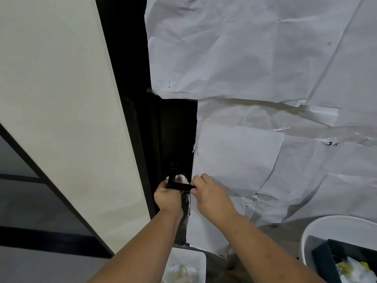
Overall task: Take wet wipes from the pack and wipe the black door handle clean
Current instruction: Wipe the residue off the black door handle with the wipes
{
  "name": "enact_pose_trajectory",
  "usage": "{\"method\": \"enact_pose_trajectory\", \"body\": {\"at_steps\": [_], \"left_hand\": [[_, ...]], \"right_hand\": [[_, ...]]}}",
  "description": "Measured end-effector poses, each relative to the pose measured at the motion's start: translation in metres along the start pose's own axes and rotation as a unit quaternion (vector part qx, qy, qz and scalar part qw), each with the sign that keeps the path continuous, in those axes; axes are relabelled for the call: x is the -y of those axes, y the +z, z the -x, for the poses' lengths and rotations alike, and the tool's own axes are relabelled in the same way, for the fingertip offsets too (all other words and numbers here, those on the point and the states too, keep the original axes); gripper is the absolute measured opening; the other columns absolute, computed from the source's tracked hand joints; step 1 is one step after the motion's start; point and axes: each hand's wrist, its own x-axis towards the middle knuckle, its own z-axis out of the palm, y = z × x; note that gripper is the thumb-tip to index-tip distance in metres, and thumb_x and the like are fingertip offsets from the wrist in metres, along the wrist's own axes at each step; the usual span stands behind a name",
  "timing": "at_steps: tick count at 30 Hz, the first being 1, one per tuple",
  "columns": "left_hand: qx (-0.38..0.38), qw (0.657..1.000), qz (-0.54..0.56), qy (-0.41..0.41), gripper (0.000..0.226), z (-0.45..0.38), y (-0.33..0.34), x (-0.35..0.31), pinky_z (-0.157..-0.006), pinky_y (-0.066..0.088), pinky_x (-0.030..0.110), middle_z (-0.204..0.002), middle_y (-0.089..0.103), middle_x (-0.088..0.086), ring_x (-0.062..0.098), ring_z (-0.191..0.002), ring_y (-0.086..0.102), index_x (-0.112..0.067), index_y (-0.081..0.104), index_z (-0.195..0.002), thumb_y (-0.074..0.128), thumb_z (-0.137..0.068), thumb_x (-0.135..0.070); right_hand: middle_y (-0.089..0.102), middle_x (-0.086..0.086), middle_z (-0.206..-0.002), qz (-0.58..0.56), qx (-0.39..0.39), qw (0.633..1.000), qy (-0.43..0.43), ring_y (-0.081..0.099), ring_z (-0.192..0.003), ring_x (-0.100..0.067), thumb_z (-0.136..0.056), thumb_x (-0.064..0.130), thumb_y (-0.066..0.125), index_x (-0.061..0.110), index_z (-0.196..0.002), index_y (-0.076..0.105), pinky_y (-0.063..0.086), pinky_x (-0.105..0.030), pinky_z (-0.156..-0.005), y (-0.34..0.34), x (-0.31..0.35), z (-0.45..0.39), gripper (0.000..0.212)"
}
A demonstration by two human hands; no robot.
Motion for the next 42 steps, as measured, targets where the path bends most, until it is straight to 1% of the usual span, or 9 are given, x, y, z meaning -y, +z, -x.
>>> {"method": "enact_pose_trajectory", "body": {"at_steps": [3,7,13,18,23,27,32,38,42], "left_hand": [[-0.015,0.999,0.029,-0.004,0.022,-0.009,-0.011,-0.007,-0.059,0.058,0.025,-0.093,0.069,0.017,0.027,-0.079,0.069,-0.002,0.065,-0.102,0.07,-0.083,0.009],[0.022,0.996,0.078,-0.034,0.008,-0.008,-0.015,-0.016,-0.065,0.06,0.031,-0.096,0.068,0.018,0.033,-0.091,0.07,-0.006,0.061,-0.094,0.065,-0.091,0.0],[0.098,0.99,0.098,-0.041,0.005,-0.006,-0.024,-0.019,-0.092,0.055,0.049,-0.105,0.066,0.021,0.037,-0.104,0.067,-0.008,0.059,-0.092,0.059,-0.096,-0.005],[0.145,0.983,0.108,-0.037,0.016,-0.001,-0.038,-0.023,-0.1,0.05,0.045,-0.099,0.071,0.013,0.033,-0.108,0.066,-0.01,0.059,-0.082,0.056,-0.097,-0.005],[0.098,0.993,0.058,-0.027,0.004,0.002,-0.027,-0.033,-0.084,0.058,0.041,-0.1,0.072,0.017,0.029,-0.095,0.071,-0.007,0.065,-0.092,0.067,-0.092,-0.011],[0.074,0.992,-0.031,0.098,0.007,0.002,-0.03,-0.036,-0.083,0.056,0.033,-0.088,0.074,0.002,0.022,-0.093,0.07,-0.011,0.073,-0.087,0.071,-0.089,-0.017],[-0.008,0.888,-0.331,0.32,0.023,0.013,-0.023,-0.056,-0.064,0.037,0.004,-0.095,0.072,-0.001,0.011,-0.084,0.064,-0.016,0.071,-0.115,0.061,-0.095,-0.019],[0.013,0.694,-0.596,0.404,0.03,0.006,-0.019,-0.065,-0.064,0.04,0.02,-0.089,0.066,0.004,0.016,-0.075,0.06,-0.015,0.061,-0.125,0.045,-0.1,-0.01],[0.062,0.673,-0.644,0.359,0.037,0.0,-0.014,-0.074,-0.079,0.049,0.029,-0.104,0.066,0.008,0.023,-0.094,0.065,-0.013,0.056,-0.129,0.045,-0.095,-0.002]], "right_hand": [[0.053,-0.001,-0.101,0.0,-0.001,1.0,0.001,0.052,-0.084,-0.026,-0.098,0.023,0.045,0.018,-0.105,0.05,0.048,-0.044,-0.073,0.0,-0.001,0.0,0.01],[0.053,-0.001,-0.1,0.003,-0.009,1.0,0.007,0.051,-0.084,-0.025,-0.098,0.022,0.046,0.018,-0.104,0.05,0.048,-0.043,-0.072,0.003,0.0,0.0,0.009],[0.054,-0.002,-0.098,0.007,-0.015,1.0,0.008,0.051,-0.081,-0.024,-0.097,0.021,0.047,0.018,-0.102,0.05,0.048,-0.042,-0.07,0.004,0.0,-0.001,0.007],[0.054,-0.001,-0.097,0.007,-0.019,1.0,0.009,0.052,-0.081,-0.023,-0.097,0.02,0.048,0.018,-0.102,0.051,0.048,-0.041,-0.07,0.004,0.002,0.001,0.007],[0.055,0.0,-0.1,0.007,-0.017,1.0,0.014,0.052,-0.082,-0.022,-0.098,0.022,0.047,0.018,-0.105,0.051,0.049,-0.039,-0.071,0.002,0.003,0.0,0.009],[0.056,-0.002,-0.101,0.008,-0.016,1.0,0.015,0.052,-0.082,-0.021,-0.098,0.02,0.048,0.017,-0.105,0.052,0.049,-0.038,-0.071,0.003,0.003,0.0,0.009],[0.056,-0.002,-0.1,0.014,-0.02,0.999,0.023,0.052,-0.08,-0.022,-0.098,0.02,0.047,0.017,-0.104,0.051,0.049,-0.04,-0.07,0.005,0.003,0.0,0.008],[0.056,-0.004,-0.099,0.022,-0.021,0.999,0.021,0.052,-0.078,-0.022,-0.098,0.019,0.047,0.016,-0.104,0.052,0.049,-0.04,-0.068,0.004,0.005,0.0,0.009],[0.056,-0.002,-0.1,0.023,-0.02,0.999,0.024,0.052,-0.081,-0.022,-0.098,0.019,0.045,0.017,-0.104,0.052,0.05,-0.04,-0.071,0.005,0.004,0.0,0.009]]}}
